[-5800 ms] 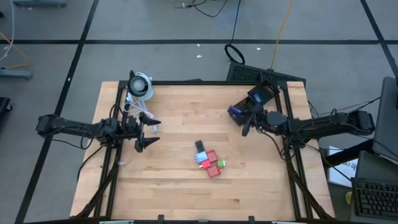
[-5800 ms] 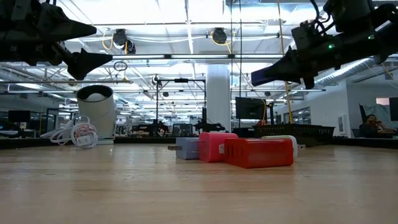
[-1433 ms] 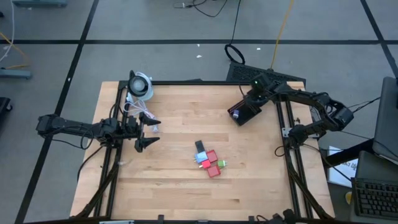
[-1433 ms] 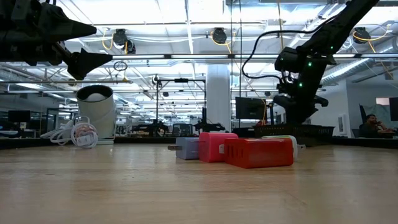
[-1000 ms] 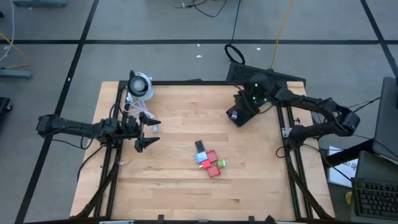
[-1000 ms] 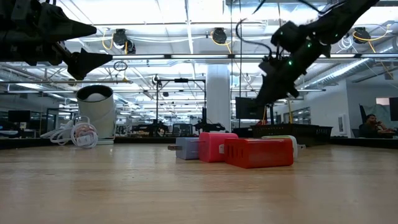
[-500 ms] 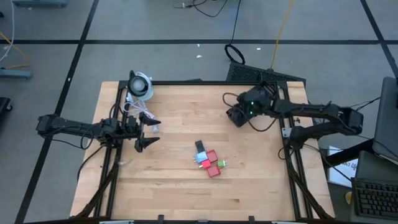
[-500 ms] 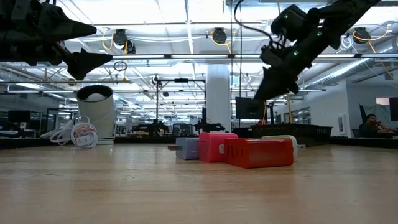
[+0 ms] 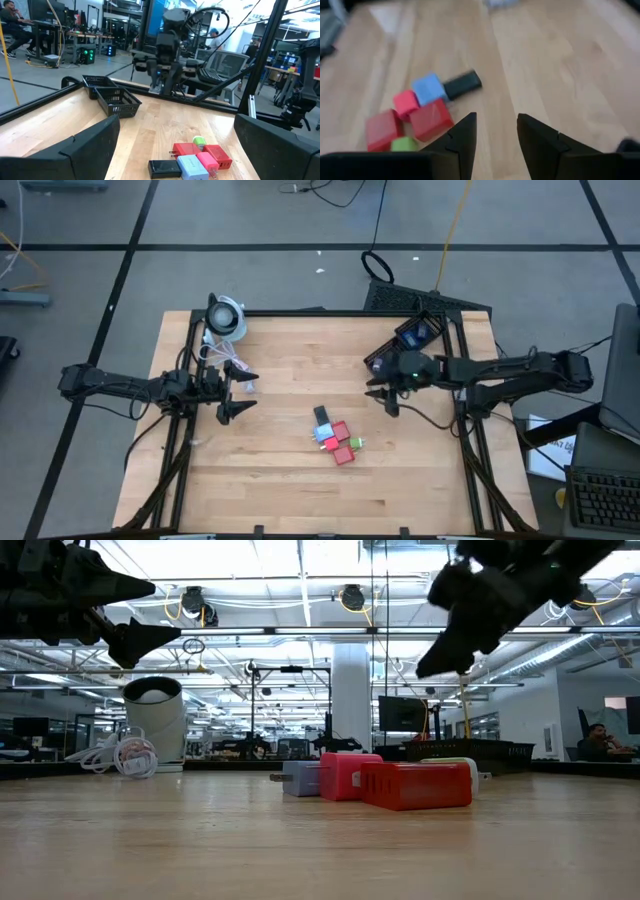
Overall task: Pick & Place Office items
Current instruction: Put the black digital timer into the top black bin
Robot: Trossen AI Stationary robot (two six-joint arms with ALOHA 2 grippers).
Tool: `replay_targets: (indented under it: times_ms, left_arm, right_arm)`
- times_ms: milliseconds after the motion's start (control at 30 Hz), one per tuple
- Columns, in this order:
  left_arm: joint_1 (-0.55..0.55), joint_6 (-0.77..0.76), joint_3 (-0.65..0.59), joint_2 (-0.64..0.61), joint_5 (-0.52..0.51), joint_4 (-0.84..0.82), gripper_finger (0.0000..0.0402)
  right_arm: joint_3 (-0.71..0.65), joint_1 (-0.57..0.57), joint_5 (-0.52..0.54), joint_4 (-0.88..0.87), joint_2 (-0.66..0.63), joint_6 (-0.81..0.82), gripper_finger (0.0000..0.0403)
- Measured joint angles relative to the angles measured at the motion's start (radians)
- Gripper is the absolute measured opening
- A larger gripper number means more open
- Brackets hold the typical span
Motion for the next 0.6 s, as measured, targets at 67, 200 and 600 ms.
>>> replay_targets:
  times_ms: [67,200,600]
  left_arm:
    - [0.0,0.0,0.0,0.0,0.0,0.0,0.0397]
    - [0.0,0.0,0.0,0.0,0.0,0.0,0.0397]
    - [0.0,-0.035,0.0,0.0,-0.01,0.093,0.0397]
  right_arm:
    - [-0.042,0.002,-0.002,0.04,-0.067,0.002,0.0129]
    - [-0.144,0.0,-0.089,0.166,-0.199,-0.001,0.013]
    - [-0.366,0.001,-0.262,0.567,-0.39,0.087,0.013]
